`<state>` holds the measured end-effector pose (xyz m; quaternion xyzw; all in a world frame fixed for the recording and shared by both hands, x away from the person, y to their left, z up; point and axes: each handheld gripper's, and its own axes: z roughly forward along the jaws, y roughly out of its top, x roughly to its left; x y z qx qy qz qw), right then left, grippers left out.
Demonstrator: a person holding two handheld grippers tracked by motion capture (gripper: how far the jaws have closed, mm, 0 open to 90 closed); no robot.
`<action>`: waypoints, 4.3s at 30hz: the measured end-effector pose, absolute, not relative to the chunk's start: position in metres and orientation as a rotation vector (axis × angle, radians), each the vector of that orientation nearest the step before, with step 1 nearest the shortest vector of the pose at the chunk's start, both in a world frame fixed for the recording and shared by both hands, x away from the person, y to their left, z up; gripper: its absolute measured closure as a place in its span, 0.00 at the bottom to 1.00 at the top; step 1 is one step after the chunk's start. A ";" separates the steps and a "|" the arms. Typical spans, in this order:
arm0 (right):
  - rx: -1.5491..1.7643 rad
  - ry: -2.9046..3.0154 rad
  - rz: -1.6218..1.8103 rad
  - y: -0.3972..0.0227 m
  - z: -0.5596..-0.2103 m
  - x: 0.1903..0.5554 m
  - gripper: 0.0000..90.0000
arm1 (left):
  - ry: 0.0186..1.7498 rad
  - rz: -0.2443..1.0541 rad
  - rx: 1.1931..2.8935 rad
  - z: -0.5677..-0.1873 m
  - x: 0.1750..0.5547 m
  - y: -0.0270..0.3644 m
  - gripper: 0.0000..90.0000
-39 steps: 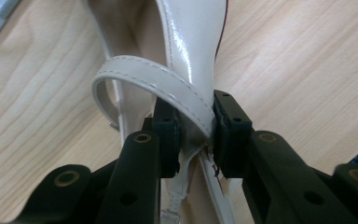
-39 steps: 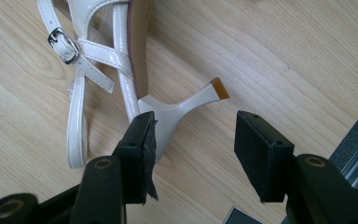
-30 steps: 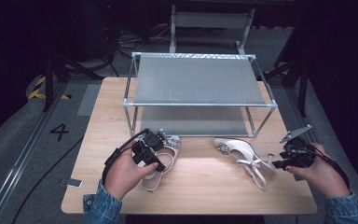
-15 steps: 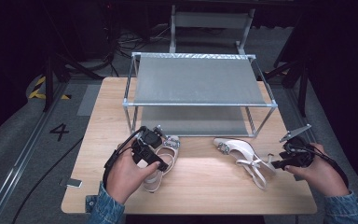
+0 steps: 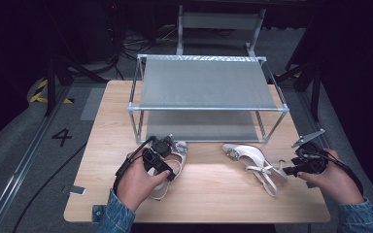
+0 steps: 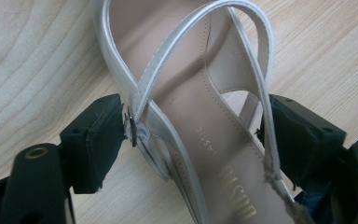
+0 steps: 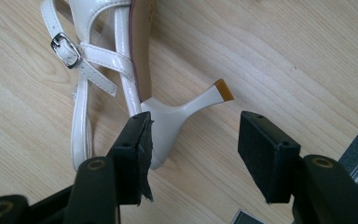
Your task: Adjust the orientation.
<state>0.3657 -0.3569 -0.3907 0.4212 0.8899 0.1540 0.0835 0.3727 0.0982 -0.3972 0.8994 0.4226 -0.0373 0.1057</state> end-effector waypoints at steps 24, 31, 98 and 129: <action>1.223 2.680 0.454 -0.352 -0.394 0.366 0.50 | 1.230 0.036 2.683 -0.395 0.370 0.098 0.90; 1.219 2.684 0.456 -0.351 -0.394 0.367 0.50 | 1.226 0.035 2.662 -0.394 0.370 0.102 0.91; 1.258 2.574 0.459 -0.375 -0.389 0.331 0.50 | 1.246 0.288 2.325 -0.377 0.440 0.080 0.91; 1.189 2.569 0.472 -0.370 -0.383 0.330 0.50 | 1.258 0.358 2.294 -0.373 0.426 0.071 0.48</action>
